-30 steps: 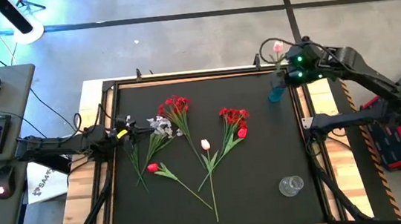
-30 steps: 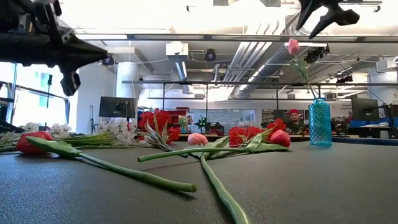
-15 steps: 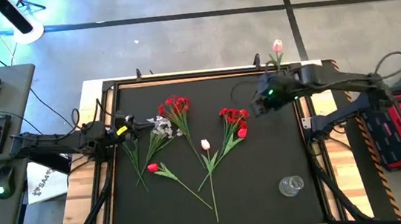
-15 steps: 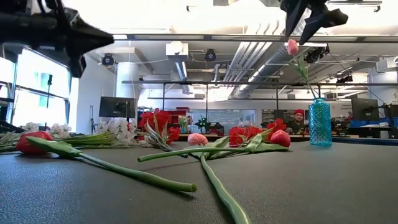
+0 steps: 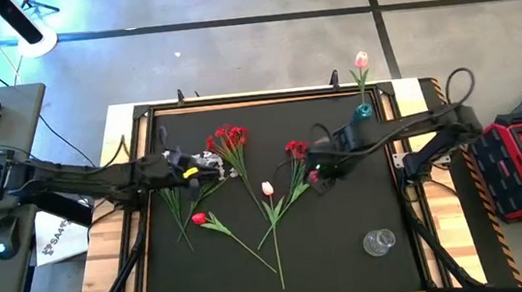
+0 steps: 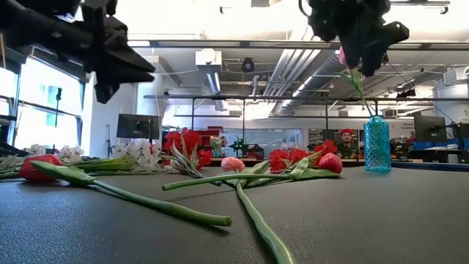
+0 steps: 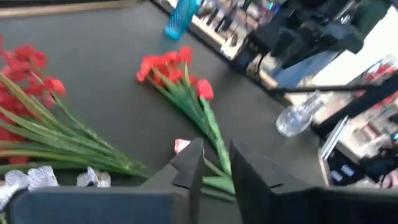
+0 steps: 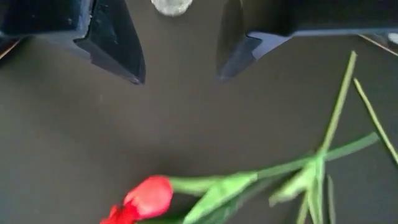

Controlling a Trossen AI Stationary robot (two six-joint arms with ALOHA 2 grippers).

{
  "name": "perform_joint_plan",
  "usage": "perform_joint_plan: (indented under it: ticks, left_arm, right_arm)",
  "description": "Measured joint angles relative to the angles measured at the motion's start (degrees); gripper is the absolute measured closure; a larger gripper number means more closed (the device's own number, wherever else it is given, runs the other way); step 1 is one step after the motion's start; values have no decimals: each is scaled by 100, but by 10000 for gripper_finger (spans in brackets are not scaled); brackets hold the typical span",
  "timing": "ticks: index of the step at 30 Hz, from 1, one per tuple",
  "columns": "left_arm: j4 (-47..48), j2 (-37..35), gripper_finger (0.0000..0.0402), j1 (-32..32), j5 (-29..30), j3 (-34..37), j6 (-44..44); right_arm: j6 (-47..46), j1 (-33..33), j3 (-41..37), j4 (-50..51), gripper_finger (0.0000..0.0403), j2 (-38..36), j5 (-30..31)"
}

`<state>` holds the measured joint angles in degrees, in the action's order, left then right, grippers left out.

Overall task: Sort flowers into vase by color
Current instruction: Put the pink flower into the blue vase

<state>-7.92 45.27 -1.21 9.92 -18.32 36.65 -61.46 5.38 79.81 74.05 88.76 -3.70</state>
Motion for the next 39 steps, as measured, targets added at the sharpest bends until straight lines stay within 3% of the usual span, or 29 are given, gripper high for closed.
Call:
perform_joint_plan:
  ticks: [8, 17, 25, 29, 33, 39]
  left_arm:
    - [-316, 1455, 254, 7, -254, -541, -49]
    - [-347, 3030, 257, -134, -266, -1300, 1319]
    - [-331, 4520, 275, -537, -202, -2013, 2773]
    - [-331, 5022, 285, -662, -72, -2647, 2807]
    - [370, 5413, 292, -736, 106, -3398, 2784]
    - [1513, 5839, 294, -919, 276, -4261, 3370]
  right_arm:
    - [195, 158, -2, -336, 220, 654, -417]
    - [335, 60, -4, -900, 220, 908, -595]
    - [2051, -294, -7, -728, 220, 865, -794]
    - [2928, -531, -7, -1185, 220, 721, -1206]
    - [3898, -694, -7, -1512, 220, 459, -1850]
    - [4618, -837, -7, -1840, 220, -270, -1898]
